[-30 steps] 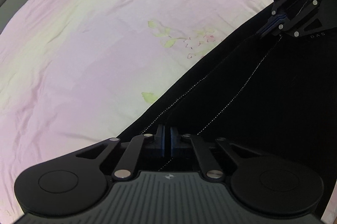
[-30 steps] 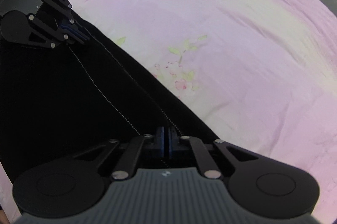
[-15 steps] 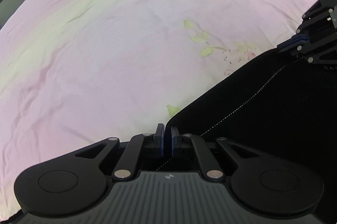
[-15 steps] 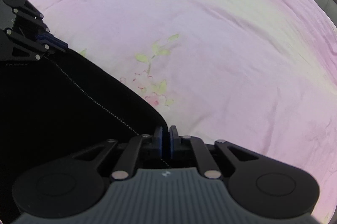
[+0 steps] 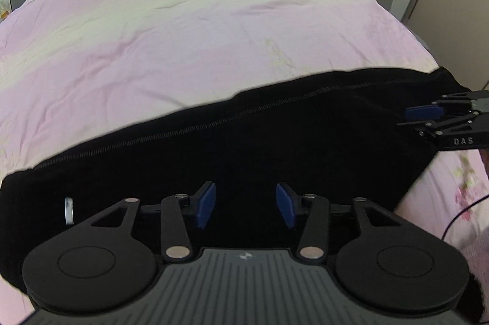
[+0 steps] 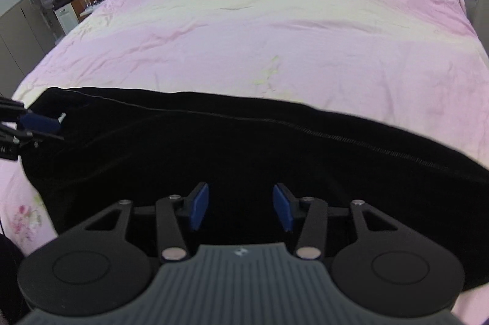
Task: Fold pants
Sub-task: 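Open both grippers and release the sweatpants on the bed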
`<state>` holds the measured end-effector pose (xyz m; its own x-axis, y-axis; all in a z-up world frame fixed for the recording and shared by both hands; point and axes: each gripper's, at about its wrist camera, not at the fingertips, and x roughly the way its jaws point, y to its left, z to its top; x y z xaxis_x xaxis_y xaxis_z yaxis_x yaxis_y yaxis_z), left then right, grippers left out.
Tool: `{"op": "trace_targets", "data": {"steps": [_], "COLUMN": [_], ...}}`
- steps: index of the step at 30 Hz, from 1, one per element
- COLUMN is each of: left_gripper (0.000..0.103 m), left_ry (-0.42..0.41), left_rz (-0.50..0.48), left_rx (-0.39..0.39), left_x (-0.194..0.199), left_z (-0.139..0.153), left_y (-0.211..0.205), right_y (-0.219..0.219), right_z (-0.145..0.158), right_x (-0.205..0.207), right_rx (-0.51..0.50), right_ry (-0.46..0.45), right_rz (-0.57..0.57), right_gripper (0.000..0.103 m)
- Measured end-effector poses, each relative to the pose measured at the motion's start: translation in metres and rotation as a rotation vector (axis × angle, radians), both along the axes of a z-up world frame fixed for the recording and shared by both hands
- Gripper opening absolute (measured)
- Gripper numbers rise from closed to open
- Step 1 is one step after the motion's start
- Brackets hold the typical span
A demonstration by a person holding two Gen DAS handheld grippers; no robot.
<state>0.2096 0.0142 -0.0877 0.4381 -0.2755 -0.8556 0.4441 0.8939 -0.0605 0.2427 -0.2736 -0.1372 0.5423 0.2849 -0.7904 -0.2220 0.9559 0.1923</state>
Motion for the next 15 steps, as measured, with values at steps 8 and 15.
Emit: {"op": "trace_targets", "data": {"steps": [8, 15], "left_gripper": [0.054, 0.054], "left_ry": [-0.014, 0.020], "left_rz": [-0.103, 0.014], "left_rx": [0.179, 0.225], "left_x": [-0.119, -0.121], "left_z": [-0.042, -0.107], "left_y": [-0.019, -0.046], "right_y": [0.040, 0.037], "right_z": [-0.025, -0.052], "right_x": [-0.118, -0.146], "right_rx": [0.116, 0.108], "right_ry": [0.020, 0.085], "right_rz": [-0.124, -0.209], "right_gripper": [0.045, 0.045]}}
